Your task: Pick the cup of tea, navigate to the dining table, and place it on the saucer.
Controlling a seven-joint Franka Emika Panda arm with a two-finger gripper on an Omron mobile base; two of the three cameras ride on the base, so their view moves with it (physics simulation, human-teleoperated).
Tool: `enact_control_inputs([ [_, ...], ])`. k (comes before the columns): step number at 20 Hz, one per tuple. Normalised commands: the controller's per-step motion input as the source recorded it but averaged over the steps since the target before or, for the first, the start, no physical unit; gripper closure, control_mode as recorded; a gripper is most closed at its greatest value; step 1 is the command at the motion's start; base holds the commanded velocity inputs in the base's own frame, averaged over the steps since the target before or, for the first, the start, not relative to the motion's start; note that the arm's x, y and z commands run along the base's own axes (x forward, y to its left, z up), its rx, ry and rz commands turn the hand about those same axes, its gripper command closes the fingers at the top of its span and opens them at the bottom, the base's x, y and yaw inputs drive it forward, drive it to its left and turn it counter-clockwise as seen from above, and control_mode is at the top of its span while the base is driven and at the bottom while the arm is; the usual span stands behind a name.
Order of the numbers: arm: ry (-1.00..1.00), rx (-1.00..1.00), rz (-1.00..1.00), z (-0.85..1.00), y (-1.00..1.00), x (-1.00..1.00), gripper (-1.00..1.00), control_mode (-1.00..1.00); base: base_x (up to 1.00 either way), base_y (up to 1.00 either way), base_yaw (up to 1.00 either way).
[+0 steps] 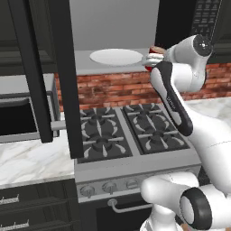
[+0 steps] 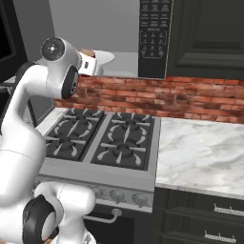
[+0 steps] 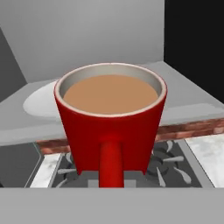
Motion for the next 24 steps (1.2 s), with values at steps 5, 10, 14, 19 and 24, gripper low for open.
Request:
enact_control_inputs([
  [5,-0.07,0.0,0.02,0.42,-0.19,-1.0,1.0,-1.0,0.0,0.0,0.0],
  [10,-0.09,0.0,0.09,0.26,0.0,-1.0,1.0,-1.0,0.0,0.0,0.0],
  [14,-0.05,-0.05,0.06,0.03,0.0,-1.0,1.0,-1.0,0.0,0.0,0.0],
  [19,-0.01,-0.15,0.01,-0.06,0.0,-0.98,1.0,-1.0,0.0,0.0,0.0],
  [24,0.09,-0.21,0.0,0.0,0.05,-0.5,1.0,-1.0,0.0,0.0,0.0],
])
